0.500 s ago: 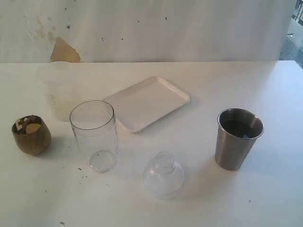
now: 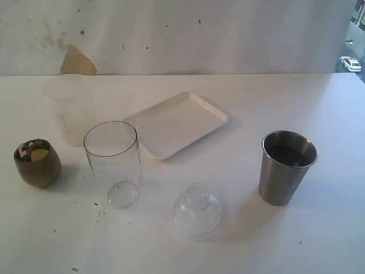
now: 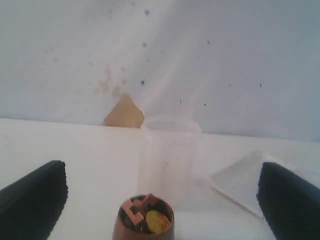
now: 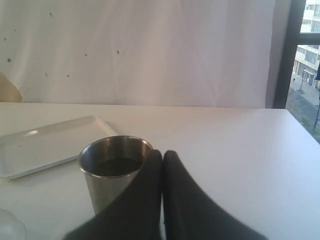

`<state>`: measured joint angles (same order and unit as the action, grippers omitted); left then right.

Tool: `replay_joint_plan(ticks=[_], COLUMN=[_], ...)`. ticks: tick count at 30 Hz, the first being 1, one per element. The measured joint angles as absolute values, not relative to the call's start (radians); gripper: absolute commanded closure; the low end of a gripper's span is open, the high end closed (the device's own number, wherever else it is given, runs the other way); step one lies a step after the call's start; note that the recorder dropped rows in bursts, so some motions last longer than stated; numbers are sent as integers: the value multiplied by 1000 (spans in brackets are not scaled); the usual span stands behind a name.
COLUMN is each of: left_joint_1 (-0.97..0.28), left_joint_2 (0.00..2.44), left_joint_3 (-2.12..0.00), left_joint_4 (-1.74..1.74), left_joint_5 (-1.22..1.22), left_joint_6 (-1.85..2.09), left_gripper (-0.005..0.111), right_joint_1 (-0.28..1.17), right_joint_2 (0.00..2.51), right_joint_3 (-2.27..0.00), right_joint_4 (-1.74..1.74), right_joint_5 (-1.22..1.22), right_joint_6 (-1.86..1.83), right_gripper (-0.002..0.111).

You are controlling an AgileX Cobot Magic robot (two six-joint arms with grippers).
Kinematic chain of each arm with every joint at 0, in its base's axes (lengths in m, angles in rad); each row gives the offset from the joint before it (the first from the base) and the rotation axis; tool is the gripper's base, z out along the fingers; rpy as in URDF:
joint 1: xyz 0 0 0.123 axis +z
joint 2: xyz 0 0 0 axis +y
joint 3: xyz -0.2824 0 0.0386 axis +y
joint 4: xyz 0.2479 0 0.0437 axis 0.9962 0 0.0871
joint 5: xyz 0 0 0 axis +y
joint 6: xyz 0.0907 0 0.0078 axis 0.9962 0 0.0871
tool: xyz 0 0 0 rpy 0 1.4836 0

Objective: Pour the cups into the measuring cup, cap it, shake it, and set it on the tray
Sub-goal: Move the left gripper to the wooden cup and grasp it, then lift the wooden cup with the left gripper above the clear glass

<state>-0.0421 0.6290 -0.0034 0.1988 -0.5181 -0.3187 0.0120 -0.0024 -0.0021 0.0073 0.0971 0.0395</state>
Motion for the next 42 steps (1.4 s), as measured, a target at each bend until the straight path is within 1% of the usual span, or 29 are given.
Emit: replay_joint_plan(ticks=[3,7,14,22,31,33,35,37,38,40,42], left_joint_1=[-42,-42,-42,-42,-42,-42,-42,-42,-42,-42,-42], left_joint_2=[896,1131,1505,1759,1934,1958,1974,1985,1987,1987,1987], left_joint_3=[-3,-3,-109,-200,-323,-340,-351,-356,-358,-360,-362], left_joint_4=[227,227,227,223,219,218,214,213,213,211,211], left_joint_5=[-679,-818,-923,-1078,-1085,-1087,-1094,-1112,-1122,-1133,-1133], left_joint_6=[-287,-244,-211,-164,-111,-100,-96,-94,-94,-93,-93], left_gripper=[9,9,9,9,9,11,17,28,37,57,84], right_joint_1=[12,12,12,12,12,12,12,12,12,12,12], right_joint_2=[-2,-2,-2,-2,-2,-2,-2,-2,-2,-2,-2], right_joint_3=[-2,-2,-2,-2,-2,-2,-2,-2,-2,-2,-2], right_joint_4=[7,7,7,7,7,7,7,7,7,7,7], right_joint_5=[97,97,97,97,97,97,97,97,97,97,97], right_joint_6=[39,39,39,39,39,39,39,39,39,39,39], right_gripper=[108,108,108,108,108,108,108,108,108,108,108])
